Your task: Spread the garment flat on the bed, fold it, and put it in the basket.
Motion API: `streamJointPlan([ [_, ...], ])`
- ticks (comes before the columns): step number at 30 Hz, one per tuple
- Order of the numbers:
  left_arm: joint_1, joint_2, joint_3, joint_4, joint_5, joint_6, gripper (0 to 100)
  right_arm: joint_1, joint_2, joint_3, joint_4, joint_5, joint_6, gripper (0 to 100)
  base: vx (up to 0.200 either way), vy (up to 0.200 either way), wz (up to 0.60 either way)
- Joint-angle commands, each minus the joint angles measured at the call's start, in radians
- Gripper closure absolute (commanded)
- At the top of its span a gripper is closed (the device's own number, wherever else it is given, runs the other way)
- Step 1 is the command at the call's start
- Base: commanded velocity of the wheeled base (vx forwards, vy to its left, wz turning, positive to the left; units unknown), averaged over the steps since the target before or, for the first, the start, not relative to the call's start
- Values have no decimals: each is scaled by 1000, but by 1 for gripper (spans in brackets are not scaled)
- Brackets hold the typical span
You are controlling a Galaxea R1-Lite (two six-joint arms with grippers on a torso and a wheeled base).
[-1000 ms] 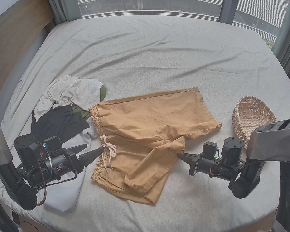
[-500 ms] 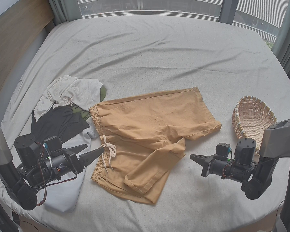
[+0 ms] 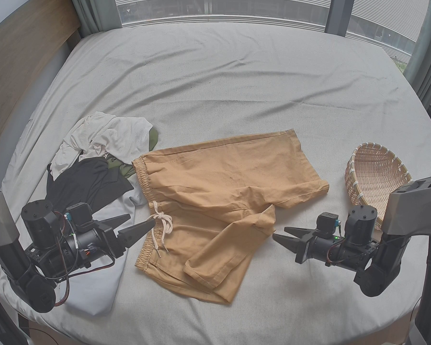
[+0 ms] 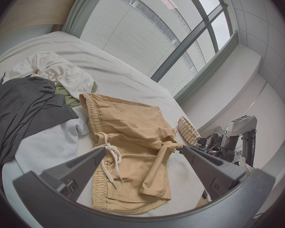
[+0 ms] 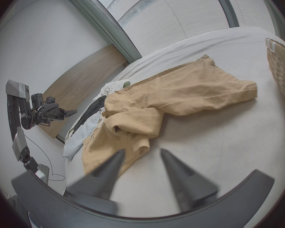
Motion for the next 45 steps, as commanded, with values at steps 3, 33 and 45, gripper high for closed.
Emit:
streamJointPlan([
  [3,3,0,0,-6,0,0,0,35,76,-84,1,-3,3,0,0,0,0],
  [33,1,-5,0,-6,0,0,0,-46,-85,100,-3,-6,1,100,0,0,0],
  [45,-3,-2,0,-4,0,0,0,-203,-94,141,1,0,-3,100,0,0,0],
])
